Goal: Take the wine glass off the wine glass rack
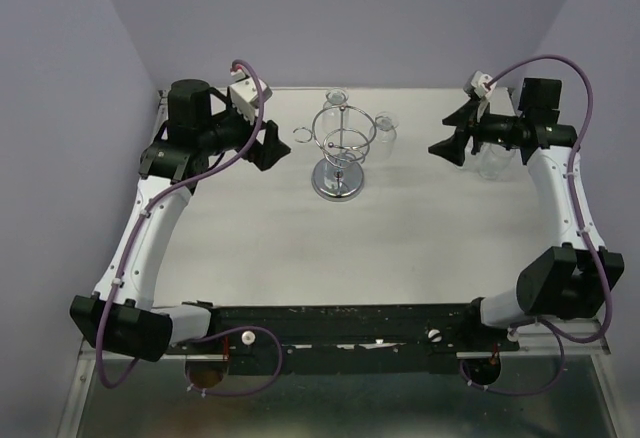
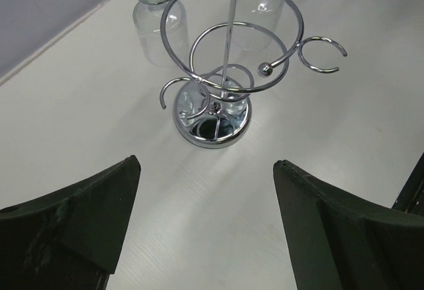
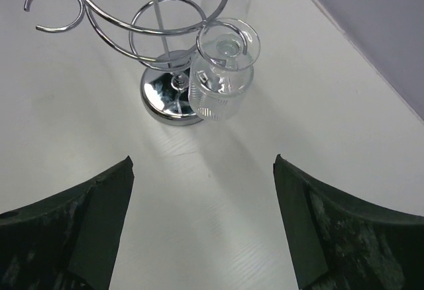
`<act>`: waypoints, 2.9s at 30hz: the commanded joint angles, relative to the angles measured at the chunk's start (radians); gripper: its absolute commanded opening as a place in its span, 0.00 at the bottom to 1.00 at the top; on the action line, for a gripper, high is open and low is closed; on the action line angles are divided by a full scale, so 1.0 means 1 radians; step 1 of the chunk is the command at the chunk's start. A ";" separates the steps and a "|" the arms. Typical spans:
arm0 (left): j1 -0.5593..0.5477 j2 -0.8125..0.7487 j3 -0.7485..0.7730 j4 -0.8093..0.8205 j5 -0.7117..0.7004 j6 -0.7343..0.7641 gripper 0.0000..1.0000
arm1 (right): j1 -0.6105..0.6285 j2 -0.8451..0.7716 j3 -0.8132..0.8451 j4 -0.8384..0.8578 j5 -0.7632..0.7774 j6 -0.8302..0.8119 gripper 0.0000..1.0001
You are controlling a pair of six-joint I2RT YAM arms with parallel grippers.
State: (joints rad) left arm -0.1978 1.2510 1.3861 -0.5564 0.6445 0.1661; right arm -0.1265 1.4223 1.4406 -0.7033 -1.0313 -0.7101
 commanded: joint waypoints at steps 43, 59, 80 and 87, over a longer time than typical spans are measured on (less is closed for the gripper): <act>-0.164 0.235 0.177 0.085 -0.184 0.130 0.99 | 0.090 0.674 0.409 -0.354 -0.233 -0.378 0.98; -0.170 0.234 0.209 -0.060 -0.186 0.193 0.99 | 0.203 0.708 0.423 -0.213 -0.182 -0.411 0.98; -0.175 0.245 0.229 -0.082 -0.201 0.220 0.99 | 0.243 0.737 0.514 -0.285 -0.145 -0.512 1.00; -0.175 0.232 0.205 -0.062 -0.207 0.216 0.99 | 0.245 0.751 0.535 -0.265 -0.142 -0.477 0.97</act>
State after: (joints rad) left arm -0.3679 1.5074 1.6039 -0.6304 0.4553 0.3706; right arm 0.1123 2.1490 1.9331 -0.9634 -1.1866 -1.1782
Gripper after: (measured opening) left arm 0.988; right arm 0.983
